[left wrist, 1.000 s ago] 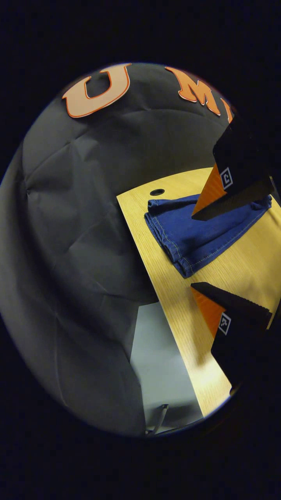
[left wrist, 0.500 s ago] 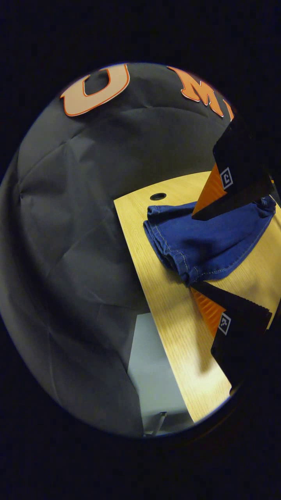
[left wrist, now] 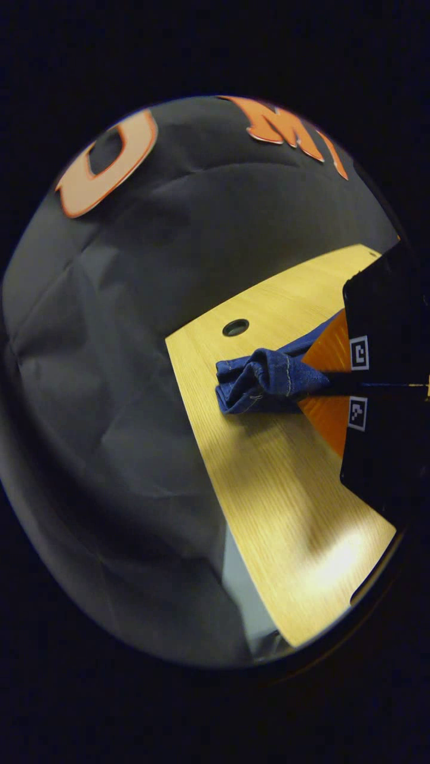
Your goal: Grasp the waist and the cuffs of the jeans and fold them to make the two legs overlap; first hold the waist and fold one-third of the jeans toward the cuffs, then hold the cuffs and fold the remaining one-third in the same direction to finish folding.
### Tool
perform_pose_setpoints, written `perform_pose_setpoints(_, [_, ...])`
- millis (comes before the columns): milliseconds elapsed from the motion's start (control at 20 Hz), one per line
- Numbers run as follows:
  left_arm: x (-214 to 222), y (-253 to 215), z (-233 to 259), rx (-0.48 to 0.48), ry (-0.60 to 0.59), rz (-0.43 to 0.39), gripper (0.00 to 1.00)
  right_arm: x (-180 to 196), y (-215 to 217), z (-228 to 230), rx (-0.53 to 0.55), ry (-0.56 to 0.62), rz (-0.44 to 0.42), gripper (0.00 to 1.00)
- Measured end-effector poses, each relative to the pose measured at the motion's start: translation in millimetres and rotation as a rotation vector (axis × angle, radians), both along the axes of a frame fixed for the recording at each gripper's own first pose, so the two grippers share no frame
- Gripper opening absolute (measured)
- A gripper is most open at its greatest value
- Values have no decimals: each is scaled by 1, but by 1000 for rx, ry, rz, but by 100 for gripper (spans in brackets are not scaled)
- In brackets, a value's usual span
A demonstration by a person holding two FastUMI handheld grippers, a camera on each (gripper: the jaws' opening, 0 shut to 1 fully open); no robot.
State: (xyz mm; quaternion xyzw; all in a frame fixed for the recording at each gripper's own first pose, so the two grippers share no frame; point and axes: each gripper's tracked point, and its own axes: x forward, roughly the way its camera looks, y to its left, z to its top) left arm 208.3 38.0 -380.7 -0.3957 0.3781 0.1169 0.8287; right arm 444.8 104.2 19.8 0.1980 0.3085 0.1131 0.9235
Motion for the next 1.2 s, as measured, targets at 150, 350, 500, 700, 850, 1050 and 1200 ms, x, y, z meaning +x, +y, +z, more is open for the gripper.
perform_pose_setpoints(150, [12, -24, 32, 100, -65, -97, 2, 1, -8, 10, 5, -20, -8, 98])
perform_pose_setpoints(350, [30, -71, 100, 178, -167, -207, 2, 3, -28, 31, 11, -63, -29, 98])
perform_pose_setpoints(500, [34, -115, 160, 191, -272, -274, 2, 5, -49, 44, 24, -89, -38, 98])
perform_pose_setpoints(700, [33, -180, 222, 162, -368, -331, 2, 8, -82, 54, 35, -101, -48, 98])
perform_pose_setpoints(850, [20, -237, 247, 141, -371, -379, 2, 7, -112, 57, 39, -107, -63, 98])
perform_pose_setpoints(1050, [-1, -340, 261, 123, -384, -479, 2, 1, -154, 49, 56, -90, -81, 98])
perform_pose_setpoints(1200, [-19, -432, 238, 112, -364, -579, 2, -9, -191, 39, 21, -81, -97, 98])
